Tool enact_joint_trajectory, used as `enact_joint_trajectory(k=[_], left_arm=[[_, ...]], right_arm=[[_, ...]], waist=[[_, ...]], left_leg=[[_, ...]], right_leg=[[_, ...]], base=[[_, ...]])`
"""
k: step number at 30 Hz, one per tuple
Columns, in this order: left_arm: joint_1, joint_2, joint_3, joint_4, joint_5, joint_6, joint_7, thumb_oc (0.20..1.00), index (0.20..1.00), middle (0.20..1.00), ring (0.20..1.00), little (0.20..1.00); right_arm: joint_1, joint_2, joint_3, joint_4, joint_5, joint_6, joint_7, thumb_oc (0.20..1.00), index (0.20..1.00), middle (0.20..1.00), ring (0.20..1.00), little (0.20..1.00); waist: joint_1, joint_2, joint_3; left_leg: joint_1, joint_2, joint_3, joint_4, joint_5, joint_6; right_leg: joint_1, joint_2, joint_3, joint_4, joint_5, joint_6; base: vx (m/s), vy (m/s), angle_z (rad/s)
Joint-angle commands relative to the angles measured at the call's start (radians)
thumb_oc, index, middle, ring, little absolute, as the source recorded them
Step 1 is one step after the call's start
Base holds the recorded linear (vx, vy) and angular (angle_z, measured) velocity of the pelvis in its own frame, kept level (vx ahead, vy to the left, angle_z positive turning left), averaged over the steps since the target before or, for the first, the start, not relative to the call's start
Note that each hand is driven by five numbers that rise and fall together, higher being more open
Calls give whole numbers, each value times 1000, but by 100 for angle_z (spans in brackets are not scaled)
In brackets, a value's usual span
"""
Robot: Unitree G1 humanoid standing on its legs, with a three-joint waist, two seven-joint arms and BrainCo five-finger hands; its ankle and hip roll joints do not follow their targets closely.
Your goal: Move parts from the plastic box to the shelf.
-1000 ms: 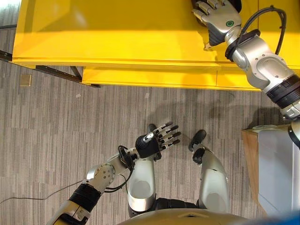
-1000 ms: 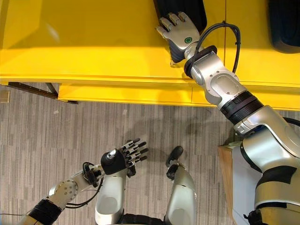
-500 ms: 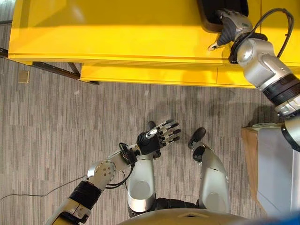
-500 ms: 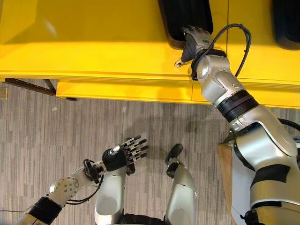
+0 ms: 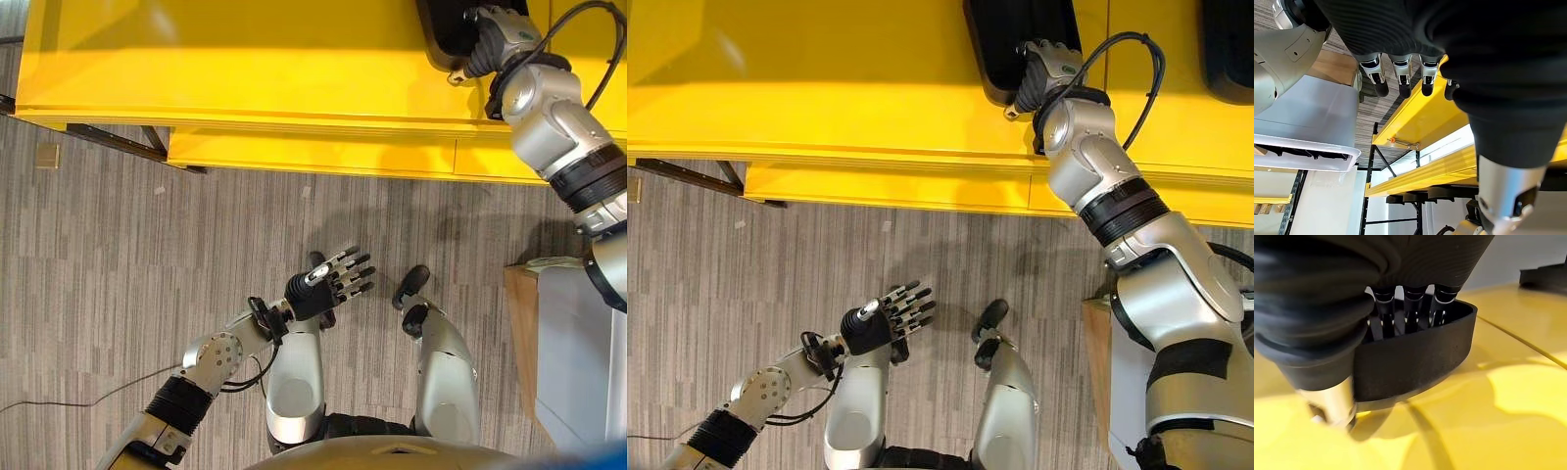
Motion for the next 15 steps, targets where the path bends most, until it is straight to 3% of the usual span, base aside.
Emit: enact_joint_trajectory(k=[1, 2, 3, 15], left_arm=[[44, -13, -29, -111, -18, 0, -11, 1000, 1000, 1000, 1000, 1000], [43, -16, -31, -110, -16, -2, -9, 1000, 1000, 1000, 1000, 1000], [42, -16, -30, -113, -18, -2, -5, 1000, 1000, 1000, 1000, 1000], [37, -23, -28, -110, -31, -18, 2, 1000, 1000, 1000, 1000, 1000]], right_arm=[[-54, -30, 9, -9, 3, -14, -30, 1000, 1000, 1000, 1000, 1000], [-50, -27, 1, -13, 5, -36, -36, 498, 498, 498, 498, 498], [-48, -25, -3, -13, 4, -45, -33, 200, 200, 200, 200, 200], [-31, -1, -18, -77, -43, -73, -59, 200, 200, 200, 200, 200]], waist=[[33, -3, -26], [32, -3, -26], [32, -2, -26], [32, 3, -26]], left_leg=[[16, 97, -47, -27, 23, -116], [16, 98, -47, -25, 22, -115], [17, 97, -47, -25, 22, -115], [12, 97, -46, -14, 16, -110]], right_leg=[[-23, -52, 3, 106, -62, 95], [-24, -52, 4, 110, -64, 95], [-23, -52, 4, 111, -65, 95], [-25, -55, 5, 118, -68, 96]], base=[[30, 7, 0], [0, 0, 0], [0, 0, 0], [0, 0, 0]])
